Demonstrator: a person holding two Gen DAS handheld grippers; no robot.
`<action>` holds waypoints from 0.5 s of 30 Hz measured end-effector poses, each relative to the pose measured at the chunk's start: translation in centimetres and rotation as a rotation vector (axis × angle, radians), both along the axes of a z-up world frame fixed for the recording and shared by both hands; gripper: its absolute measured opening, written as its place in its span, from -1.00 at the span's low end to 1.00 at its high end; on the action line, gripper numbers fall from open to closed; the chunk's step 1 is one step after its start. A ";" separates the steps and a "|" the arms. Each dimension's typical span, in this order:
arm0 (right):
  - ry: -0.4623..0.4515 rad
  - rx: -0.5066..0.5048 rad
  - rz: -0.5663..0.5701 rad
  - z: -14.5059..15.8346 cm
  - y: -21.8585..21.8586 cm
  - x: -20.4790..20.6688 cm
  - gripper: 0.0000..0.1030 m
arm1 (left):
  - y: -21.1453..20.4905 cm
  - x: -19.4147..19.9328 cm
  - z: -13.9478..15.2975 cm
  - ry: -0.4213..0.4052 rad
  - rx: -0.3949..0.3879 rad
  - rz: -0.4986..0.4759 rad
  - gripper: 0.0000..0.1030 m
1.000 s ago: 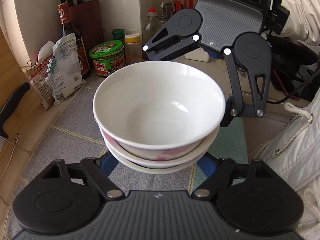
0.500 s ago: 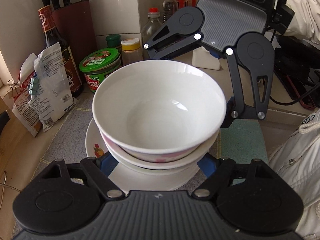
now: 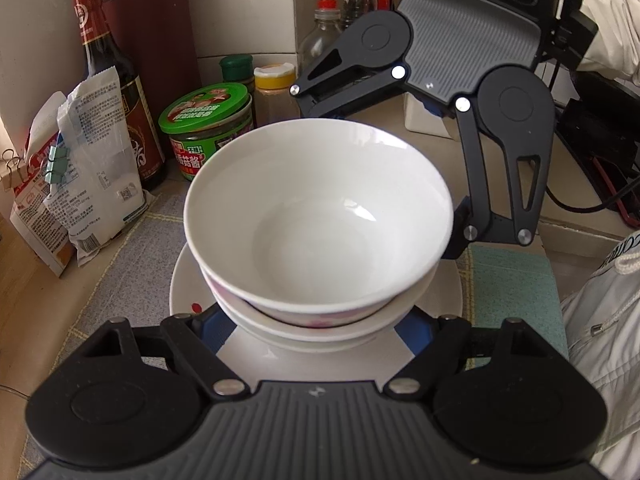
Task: Organize plates and bowls
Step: 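Lift and carry the bowl stack over the flowered plate stack with both tools, then lower the bowl stack onto the plates and open both tools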
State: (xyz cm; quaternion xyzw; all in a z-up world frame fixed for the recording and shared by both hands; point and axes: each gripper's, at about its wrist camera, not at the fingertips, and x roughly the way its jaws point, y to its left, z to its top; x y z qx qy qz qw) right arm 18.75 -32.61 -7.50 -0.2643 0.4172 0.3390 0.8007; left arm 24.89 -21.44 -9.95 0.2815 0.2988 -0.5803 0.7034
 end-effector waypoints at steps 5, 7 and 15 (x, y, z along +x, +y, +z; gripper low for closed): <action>0.010 0.001 -0.007 -0.5 -0.2 0.3 0.74 | -0.3 0.2 -0.3 -0.002 0.003 0.001 0.63; 0.013 0.002 -0.011 -0.5 -0.3 0.4 0.74 | -0.3 0.3 -0.4 0.001 0.000 0.001 0.63; 0.020 0.008 -0.022 -0.6 -0.5 0.6 0.74 | -0.2 0.4 -0.5 0.003 -0.011 0.008 0.63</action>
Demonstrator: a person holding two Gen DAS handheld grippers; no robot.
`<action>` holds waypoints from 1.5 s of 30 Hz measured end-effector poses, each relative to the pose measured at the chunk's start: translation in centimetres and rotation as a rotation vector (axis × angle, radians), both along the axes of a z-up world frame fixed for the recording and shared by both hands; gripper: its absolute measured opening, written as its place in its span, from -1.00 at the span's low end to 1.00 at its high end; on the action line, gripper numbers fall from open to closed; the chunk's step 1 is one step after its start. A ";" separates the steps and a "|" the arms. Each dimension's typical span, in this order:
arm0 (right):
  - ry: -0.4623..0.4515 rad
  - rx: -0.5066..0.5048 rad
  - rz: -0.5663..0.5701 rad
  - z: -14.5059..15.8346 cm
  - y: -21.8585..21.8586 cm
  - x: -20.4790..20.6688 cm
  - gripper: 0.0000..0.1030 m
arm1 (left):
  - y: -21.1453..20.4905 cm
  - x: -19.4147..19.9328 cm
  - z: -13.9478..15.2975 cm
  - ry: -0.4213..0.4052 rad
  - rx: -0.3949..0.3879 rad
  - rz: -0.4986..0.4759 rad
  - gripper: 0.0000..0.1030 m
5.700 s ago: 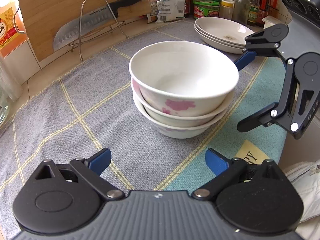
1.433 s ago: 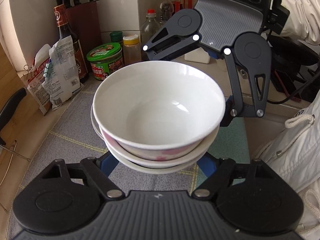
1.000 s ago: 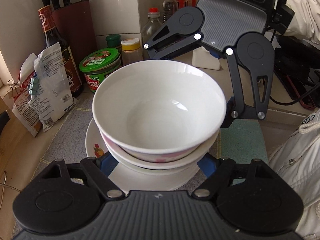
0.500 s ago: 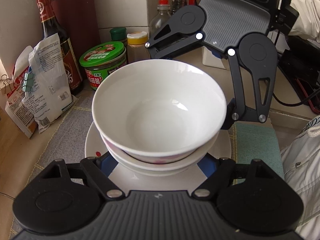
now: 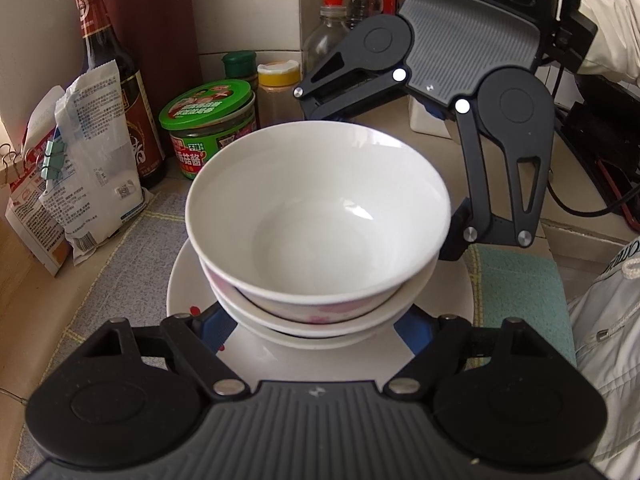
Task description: Organize plates and bowls
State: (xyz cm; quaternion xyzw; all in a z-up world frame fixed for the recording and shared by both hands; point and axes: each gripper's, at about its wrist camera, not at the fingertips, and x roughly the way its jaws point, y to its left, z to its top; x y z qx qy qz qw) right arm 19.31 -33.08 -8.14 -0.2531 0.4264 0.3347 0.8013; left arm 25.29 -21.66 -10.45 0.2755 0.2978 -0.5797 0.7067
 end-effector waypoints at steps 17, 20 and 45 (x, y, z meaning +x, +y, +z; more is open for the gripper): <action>-0.061 0.007 -0.047 0.5 0.3 -1.3 1.00 | 1.9 -2.5 0.6 -0.088 -0.035 0.124 0.90; -0.064 0.028 -0.096 0.9 0.0 -1.8 1.00 | 3.4 -3.8 1.2 -0.108 -0.081 0.216 0.90; -0.252 0.093 -1.067 5.9 11.3 -14.8 1.00 | 15.3 -14.7 8.4 -0.101 -0.282 0.826 0.99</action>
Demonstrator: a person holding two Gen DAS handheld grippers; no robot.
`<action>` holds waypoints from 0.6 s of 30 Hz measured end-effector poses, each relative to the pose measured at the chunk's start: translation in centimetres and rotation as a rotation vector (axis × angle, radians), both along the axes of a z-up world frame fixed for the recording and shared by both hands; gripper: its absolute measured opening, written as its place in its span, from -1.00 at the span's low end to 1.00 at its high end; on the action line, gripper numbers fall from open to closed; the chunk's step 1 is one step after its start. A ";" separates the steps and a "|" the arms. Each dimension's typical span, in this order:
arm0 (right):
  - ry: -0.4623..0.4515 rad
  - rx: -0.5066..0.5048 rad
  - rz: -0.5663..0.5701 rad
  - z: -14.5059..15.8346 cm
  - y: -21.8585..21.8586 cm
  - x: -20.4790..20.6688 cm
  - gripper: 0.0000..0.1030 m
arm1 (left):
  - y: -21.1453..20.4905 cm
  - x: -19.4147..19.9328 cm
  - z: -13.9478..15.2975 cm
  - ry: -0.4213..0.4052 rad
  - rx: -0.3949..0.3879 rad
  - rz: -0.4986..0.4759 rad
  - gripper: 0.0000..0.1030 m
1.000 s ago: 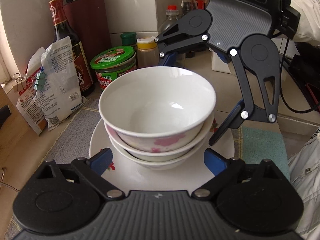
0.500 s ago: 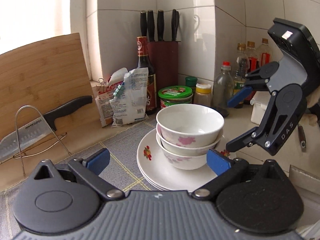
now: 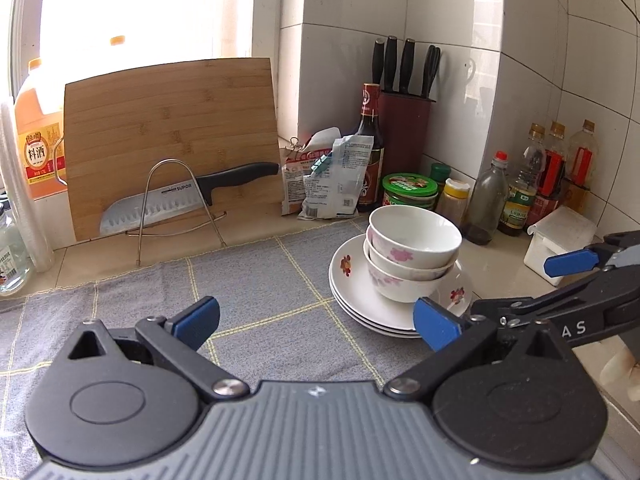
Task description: Organize plates and bowls
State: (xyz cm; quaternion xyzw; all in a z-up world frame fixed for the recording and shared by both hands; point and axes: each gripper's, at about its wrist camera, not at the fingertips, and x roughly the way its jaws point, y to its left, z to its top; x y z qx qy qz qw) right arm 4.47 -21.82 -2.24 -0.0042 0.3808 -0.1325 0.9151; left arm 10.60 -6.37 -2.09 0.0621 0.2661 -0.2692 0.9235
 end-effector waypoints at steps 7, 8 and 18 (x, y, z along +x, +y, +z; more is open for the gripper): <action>-0.060 0.029 -0.061 0.9 2.2 -2.4 1.00 | 0.8 -1.2 0.7 -0.005 0.018 0.013 0.99; -0.066 0.032 -0.068 1.0 2.4 -2.6 1.00 | 0.9 -1.3 0.7 -0.003 0.017 0.010 0.99; -0.085 0.044 -0.100 1.4 2.9 -3.4 1.00 | 0.9 -1.6 1.1 -0.004 0.037 -0.003 0.99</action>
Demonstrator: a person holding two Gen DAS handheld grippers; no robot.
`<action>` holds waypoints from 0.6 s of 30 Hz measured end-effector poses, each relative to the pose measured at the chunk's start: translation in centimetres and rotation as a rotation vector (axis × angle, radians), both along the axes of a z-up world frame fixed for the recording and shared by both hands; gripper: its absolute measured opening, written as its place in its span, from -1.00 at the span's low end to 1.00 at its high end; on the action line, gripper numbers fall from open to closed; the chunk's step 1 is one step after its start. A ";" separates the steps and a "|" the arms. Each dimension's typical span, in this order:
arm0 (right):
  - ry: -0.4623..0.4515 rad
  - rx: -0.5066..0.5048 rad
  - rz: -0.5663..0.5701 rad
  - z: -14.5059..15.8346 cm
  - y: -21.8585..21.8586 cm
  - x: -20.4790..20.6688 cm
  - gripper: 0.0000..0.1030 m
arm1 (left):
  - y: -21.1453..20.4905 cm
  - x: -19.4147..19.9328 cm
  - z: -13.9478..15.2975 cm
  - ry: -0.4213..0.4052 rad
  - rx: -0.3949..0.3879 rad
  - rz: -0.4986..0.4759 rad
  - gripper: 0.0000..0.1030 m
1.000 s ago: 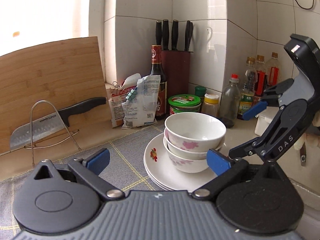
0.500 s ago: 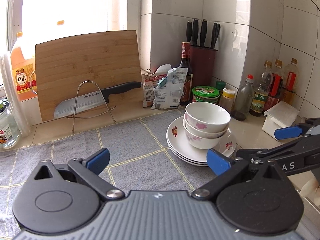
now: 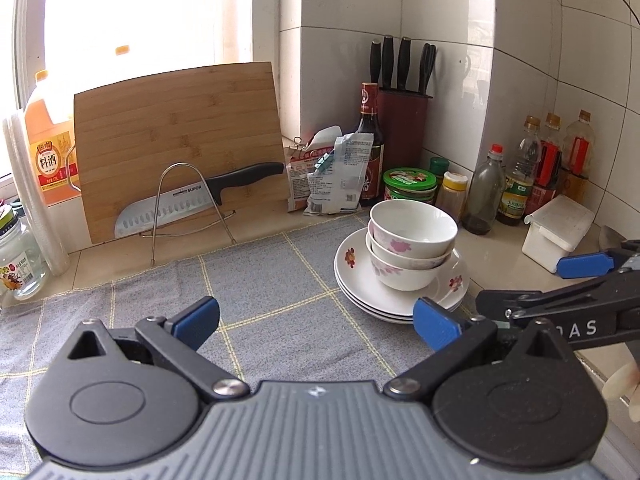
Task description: Organize plates and bowls
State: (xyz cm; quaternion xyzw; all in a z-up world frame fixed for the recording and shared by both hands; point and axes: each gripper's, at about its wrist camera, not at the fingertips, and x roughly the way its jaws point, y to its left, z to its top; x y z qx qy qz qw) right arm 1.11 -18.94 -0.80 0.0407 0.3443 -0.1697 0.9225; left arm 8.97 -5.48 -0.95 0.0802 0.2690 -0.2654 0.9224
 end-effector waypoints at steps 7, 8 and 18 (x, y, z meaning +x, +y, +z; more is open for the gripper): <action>-0.004 0.001 -0.006 0.1 0.1 -0.2 1.00 | 0.0 0.1 0.2 0.002 -0.002 -0.006 0.99; -0.006 0.003 -0.007 0.2 0.1 -0.2 1.00 | 0.0 0.1 0.2 0.000 -0.002 -0.007 0.99; -0.018 -0.001 -0.012 0.6 0.2 -0.3 1.00 | -0.1 0.0 0.7 -0.014 0.004 -0.002 0.99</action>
